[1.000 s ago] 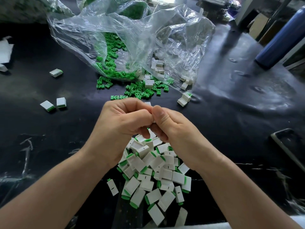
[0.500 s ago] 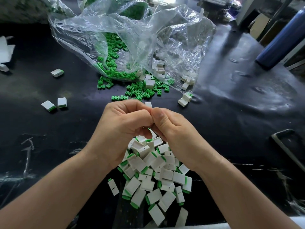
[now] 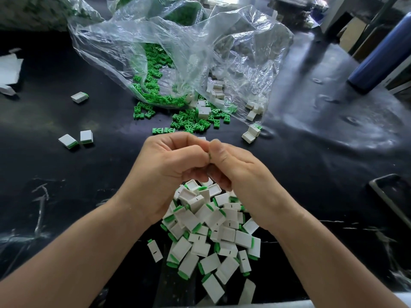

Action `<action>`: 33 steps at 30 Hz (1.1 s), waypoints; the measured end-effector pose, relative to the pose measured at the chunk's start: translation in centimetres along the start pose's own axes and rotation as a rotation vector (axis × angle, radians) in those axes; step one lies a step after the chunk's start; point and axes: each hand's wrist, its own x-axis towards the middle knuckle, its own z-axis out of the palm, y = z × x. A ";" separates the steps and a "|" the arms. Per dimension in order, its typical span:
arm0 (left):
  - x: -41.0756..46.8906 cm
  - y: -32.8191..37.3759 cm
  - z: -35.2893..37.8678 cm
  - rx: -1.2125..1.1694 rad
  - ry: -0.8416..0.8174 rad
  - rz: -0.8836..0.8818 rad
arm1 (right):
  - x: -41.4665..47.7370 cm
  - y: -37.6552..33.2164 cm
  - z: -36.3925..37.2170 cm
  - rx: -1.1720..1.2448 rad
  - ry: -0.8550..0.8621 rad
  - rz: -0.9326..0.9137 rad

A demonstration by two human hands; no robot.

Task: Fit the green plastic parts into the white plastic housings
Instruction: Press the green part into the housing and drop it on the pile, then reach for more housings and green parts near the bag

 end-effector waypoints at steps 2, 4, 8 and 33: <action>0.0 0.0 -0.2 0.007 -0.029 0.005 | 0.1 -0.2 -0.4 0.118 -0.005 0.023; 0.1 0.2 -0.5 0.025 -0.022 -0.001 | 0.2 -0.2 -0.7 0.185 -0.034 0.082; 0.7 1.0 -1.4 -0.033 0.132 -0.007 | 0.7 -0.1 -1.7 0.197 0.040 0.128; 1.8 0.1 -2.6 0.350 0.345 -0.111 | 4.0 3.0 -0.8 -0.792 0.038 -0.052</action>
